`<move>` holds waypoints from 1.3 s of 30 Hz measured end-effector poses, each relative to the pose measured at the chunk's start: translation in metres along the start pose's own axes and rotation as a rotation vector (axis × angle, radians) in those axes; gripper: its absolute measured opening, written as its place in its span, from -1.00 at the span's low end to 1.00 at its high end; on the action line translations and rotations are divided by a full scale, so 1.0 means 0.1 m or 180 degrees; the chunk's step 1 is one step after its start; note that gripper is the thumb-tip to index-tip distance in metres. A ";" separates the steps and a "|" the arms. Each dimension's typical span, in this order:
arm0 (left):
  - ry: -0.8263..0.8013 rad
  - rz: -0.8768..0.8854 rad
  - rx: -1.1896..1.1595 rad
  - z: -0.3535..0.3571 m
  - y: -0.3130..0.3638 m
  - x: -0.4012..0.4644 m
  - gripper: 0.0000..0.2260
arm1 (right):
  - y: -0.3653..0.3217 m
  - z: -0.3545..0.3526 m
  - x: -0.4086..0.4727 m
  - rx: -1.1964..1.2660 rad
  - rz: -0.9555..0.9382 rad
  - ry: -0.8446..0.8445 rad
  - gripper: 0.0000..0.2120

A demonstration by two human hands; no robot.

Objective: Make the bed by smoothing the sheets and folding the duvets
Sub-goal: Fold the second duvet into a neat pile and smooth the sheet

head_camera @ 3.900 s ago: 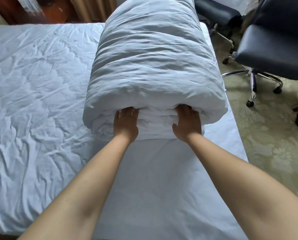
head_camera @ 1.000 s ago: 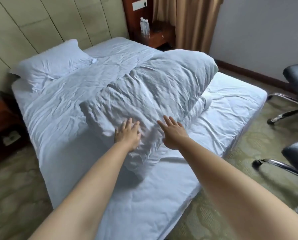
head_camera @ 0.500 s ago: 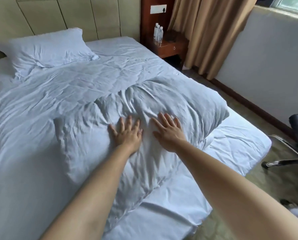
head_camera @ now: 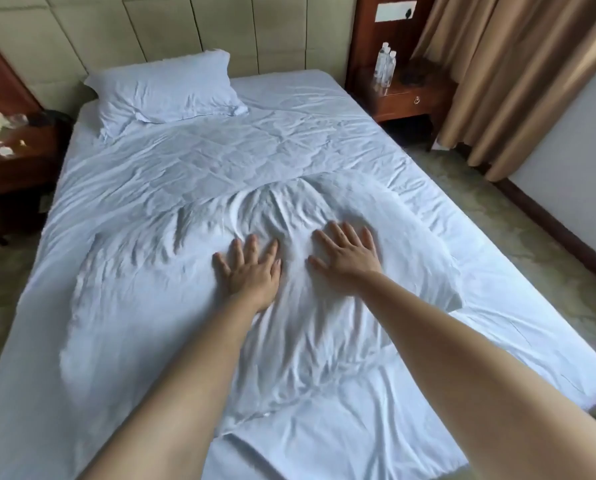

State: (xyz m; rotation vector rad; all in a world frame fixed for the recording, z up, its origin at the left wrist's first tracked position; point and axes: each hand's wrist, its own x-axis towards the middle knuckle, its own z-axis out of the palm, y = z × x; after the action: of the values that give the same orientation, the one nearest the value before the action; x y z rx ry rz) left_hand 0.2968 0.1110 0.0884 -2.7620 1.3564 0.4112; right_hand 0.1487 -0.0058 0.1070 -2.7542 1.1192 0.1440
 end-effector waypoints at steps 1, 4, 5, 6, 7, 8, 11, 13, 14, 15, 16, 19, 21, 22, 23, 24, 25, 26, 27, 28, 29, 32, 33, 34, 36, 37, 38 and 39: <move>0.0014 -0.0095 -0.0011 0.02 0.08 -0.01 -0.55 | 0.11 0.00 0.00 0.0029 -0.0033 -0.0029 -0.39; -0.0004 -0.0293 -0.0109 0.06 0.33 -0.05 -0.55 | 0.40 0.03 -0.04 -0.0041 -0.0302 -0.0018 -0.39; -0.0008 -0.0317 -0.0163 0.08 0.41 -0.08 -0.55 | 0.49 0.05 -0.04 -0.0083 -0.0397 -0.0046 -0.38; -0.0012 -0.0336 -0.0216 0.11 0.50 -0.11 -0.54 | 0.58 0.07 -0.04 -0.0112 -0.0472 -0.0090 -0.36; -0.0019 -0.0366 -0.0241 0.14 0.56 -0.14 -0.54 | 0.66 0.09 -0.04 -0.0128 -0.0531 -0.0143 -0.34; -0.0028 -0.0403 -0.0224 0.18 0.61 -0.17 -0.53 | 0.73 0.13 -0.03 -0.0135 -0.0575 -0.0200 -0.32; -0.0027 -0.0499 -0.0126 0.34 0.71 -0.27 -0.50 | 0.89 0.30 -0.08 -0.0085 -0.0645 -0.0348 -0.28; -0.0026 -0.0532 -0.0057 0.45 0.76 -0.31 -0.49 | 0.94 0.44 -0.12 -0.0073 -0.0673 -0.0389 -0.27; -0.0007 -0.0542 -0.0018 0.50 0.78 -0.32 -0.48 | 0.96 0.50 -0.13 -0.0089 -0.0693 -0.0394 -0.28; 0.0016 -0.0551 0.0030 0.55 0.79 -0.32 -0.48 | 0.97 0.55 -0.14 -0.0106 -0.0708 -0.0391 -0.28; 0.0049 -0.0566 0.0074 0.60 0.80 -0.32 -0.48 | 0.98 0.59 -0.14 -0.0114 -0.0715 -0.0377 -0.28; 0.0209 -0.0560 0.0170 0.80 0.76 -0.25 -0.47 | 0.99 0.71 -0.12 -0.0114 -0.0714 -0.0315 -0.29; 0.0522 -0.0453 0.0164 0.97 0.72 -0.20 -0.46 | 0.98 0.81 -0.09 -0.0110 -0.0728 -0.0280 -0.29; 0.0732 -0.0363 0.0123 1.08 0.69 -0.18 -0.45 | 0.97 0.87 -0.08 -0.0094 -0.0723 -0.0269 -0.29; 0.0938 -0.0266 0.0132 1.20 0.66 -0.15 -0.44 | 0.97 0.93 -0.06 -0.0078 -0.0710 -0.0262 -0.29; 0.1152 -0.0201 0.0192 1.32 0.63 -0.11 -0.44 | 0.96 1.01 -0.03 -0.0072 -0.0711 -0.0270 -0.30; 0.1300 -0.0180 0.0259 1.42 0.60 -0.07 -0.45 | 0.95 1.08 -0.01 -0.0070 -0.0717 -0.0307 -0.30; 0.1401 -0.0168 0.0327 1.52 0.59 -0.02 -0.47 | 0.95 1.16 0.01 -0.0081 -0.0723 -0.0350 -0.30; 0.1443 -0.0159 0.0391 1.57 0.59 0.01 -0.48 | 0.96 1.21 0.04 -0.0094 -0.0718 -0.0384 -0.30; 0.1414 -0.0156 0.0423 1.65 0.59 0.05 -0.49 | 0.95 1.28 0.08 -0.0110 -0.0717 -0.0444 -0.30; 0.1322 -0.0170 0.0431 1.68 0.59 0.09 -0.49 | 0.95 1.32 0.12 -0.0138 -0.0710 -0.0508 -0.30; 0.1062 -0.0222 0.0446 1.78 0.56 0.20 -0.49 | 0.92 1.40 0.24 -0.0212 -0.0726 -0.0592 -0.30; 0.0995 -0.0253 0.0443 1.78 0.55 0.21 -0.50 | 0.91 1.39 0.26 -0.0183 -0.0724 -0.0592 -0.30; 0.0951 -0.0280 0.0445 1.77 0.55 0.21 -0.50 | 0.90 1.39 0.27 -0.0165 -0.0726 -0.0590 -0.30; 0.0845 -0.0351 0.0362 1.70 0.57 0.16 -0.46 | 0.90 1.37 0.22 -0.0230 -0.0734 -0.0593 -0.30; 0.0703 -0.0406 0.0286 1.66 0.61 0.10 -0.43 | 0.91 1.35 0.16 -0.0273 -0.0732 -0.0608 -0.30; 0.0587 -0.0444 0.0229 1.63 0.66 0.01 -0.39 | 0.93 1.34 0.07 -0.0295 -0.0720 -0.0624 -0.30; 0.0447 -0.0485 0.0147 1.61 0.71 -0.09 -0.37 | 0.94 1.33 -0.02 -0.0281 -0.0701 -0.0614 -0.30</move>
State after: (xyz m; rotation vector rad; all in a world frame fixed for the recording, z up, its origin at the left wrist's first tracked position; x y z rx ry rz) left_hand 0.2010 0.0980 -0.0591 -2.8775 1.1524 0.1798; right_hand 0.0779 -0.0457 -0.0337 -2.8421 0.7739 0.4292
